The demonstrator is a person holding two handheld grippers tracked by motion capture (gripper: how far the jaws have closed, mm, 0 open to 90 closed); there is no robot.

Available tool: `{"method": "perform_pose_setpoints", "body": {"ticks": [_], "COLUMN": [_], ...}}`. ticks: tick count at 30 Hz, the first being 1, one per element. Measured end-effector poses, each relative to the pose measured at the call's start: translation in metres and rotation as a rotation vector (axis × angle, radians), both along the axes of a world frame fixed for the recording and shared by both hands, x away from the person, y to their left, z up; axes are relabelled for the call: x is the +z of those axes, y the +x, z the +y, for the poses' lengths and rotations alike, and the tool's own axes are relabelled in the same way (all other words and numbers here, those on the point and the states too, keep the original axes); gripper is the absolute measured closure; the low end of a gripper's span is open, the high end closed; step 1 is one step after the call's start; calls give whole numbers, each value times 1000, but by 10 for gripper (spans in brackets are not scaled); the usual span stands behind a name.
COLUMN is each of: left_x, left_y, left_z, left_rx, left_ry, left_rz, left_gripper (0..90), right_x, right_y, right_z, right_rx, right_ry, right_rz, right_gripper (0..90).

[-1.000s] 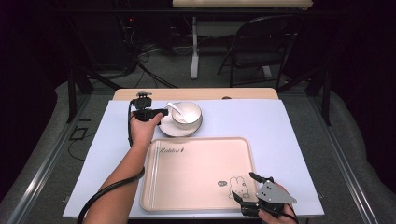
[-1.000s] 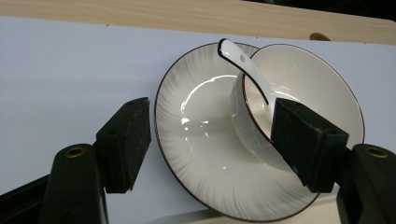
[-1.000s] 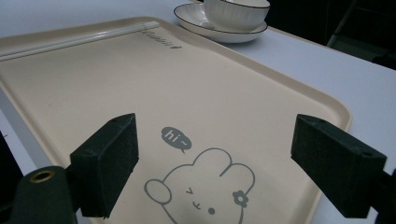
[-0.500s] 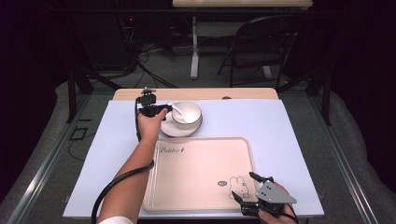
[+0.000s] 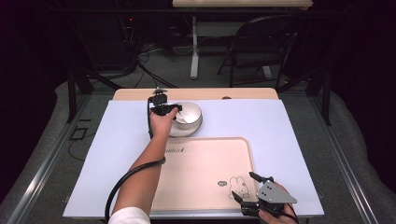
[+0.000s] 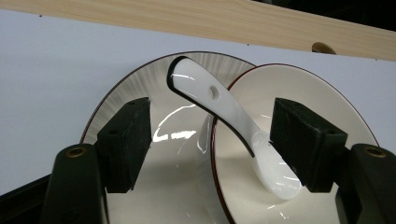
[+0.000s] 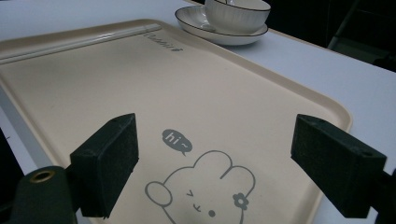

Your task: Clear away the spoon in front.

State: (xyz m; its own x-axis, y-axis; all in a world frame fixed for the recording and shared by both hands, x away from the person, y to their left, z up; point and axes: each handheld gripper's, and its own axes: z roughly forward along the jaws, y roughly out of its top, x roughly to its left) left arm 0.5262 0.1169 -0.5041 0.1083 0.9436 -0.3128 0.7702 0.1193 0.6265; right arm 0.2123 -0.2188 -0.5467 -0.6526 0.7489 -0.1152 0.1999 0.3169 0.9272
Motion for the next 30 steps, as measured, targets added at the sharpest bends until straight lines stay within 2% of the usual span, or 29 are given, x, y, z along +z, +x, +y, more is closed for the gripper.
{"method": "perform_pose_setpoints", "body": {"ticks": [7, 10, 24, 26, 30], "left_x": [-8, -9, -7, -7, -5], "left_y": [5, 6, 9, 9, 6], "left_z": [-5, -5, -4, -2, 0], "left_rx": [-6, -14, -15, -8, 0], "left_ry": [15, 9, 30, 17, 8], "left_rz": [17, 19, -3, -3, -10], "left_gripper": [326, 338, 367, 371, 449], "right_x": [0, 0, 0, 0, 0], "right_y": [0, -1, -1, -1, -1], "right_z": [0, 1, 1, 1, 1], "right_rx": [5, 6, 10, 10, 11], "right_ry": [-2, 1, -1, -2, -2], "right_rz": [-3, 0, 0, -1, -1], "right_gripper": [144, 144, 144, 144, 144]}}
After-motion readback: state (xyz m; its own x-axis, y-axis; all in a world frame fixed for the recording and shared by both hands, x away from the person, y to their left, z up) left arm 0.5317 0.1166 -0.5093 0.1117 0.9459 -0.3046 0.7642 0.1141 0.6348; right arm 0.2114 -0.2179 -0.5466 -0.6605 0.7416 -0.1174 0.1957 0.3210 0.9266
